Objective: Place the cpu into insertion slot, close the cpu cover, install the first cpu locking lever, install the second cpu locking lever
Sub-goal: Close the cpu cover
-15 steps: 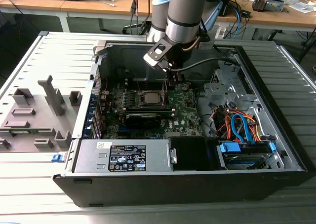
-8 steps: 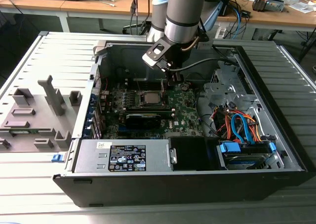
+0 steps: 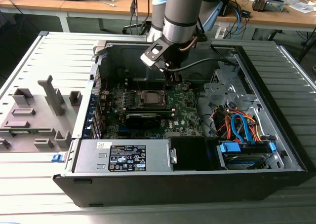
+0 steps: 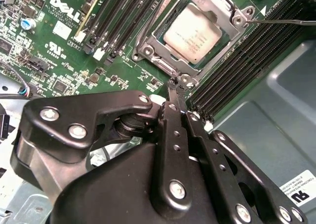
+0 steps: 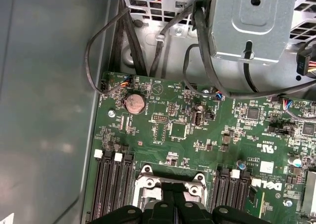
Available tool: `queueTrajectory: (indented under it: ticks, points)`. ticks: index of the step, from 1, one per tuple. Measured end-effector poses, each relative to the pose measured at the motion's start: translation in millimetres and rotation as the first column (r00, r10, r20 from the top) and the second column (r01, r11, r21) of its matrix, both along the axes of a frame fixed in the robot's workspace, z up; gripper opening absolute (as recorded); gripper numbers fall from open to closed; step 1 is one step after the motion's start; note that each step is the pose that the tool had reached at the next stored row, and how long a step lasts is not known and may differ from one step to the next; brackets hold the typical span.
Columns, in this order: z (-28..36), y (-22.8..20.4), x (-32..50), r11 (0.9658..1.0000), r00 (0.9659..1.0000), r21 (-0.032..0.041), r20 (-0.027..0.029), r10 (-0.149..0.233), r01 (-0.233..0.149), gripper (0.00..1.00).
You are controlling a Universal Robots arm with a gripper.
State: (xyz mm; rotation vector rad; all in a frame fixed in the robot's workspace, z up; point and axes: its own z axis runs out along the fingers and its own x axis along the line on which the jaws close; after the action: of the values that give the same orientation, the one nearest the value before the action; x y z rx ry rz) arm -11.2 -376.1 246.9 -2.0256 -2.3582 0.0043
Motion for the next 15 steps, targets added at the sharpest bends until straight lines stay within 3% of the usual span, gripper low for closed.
queueTrajectory:
  ticks: [6, 15]
  points:
    - [-2.5, 0.0, -4.9, 1.0000, 1.0000, 0.0000, 0.0000, 0.001, -0.001, 0.11]
    - [-3.5, 0.0, -5.8, 1.0000, 1.0000, 0.0001, -0.0001, 0.001, -0.001, 0.11]
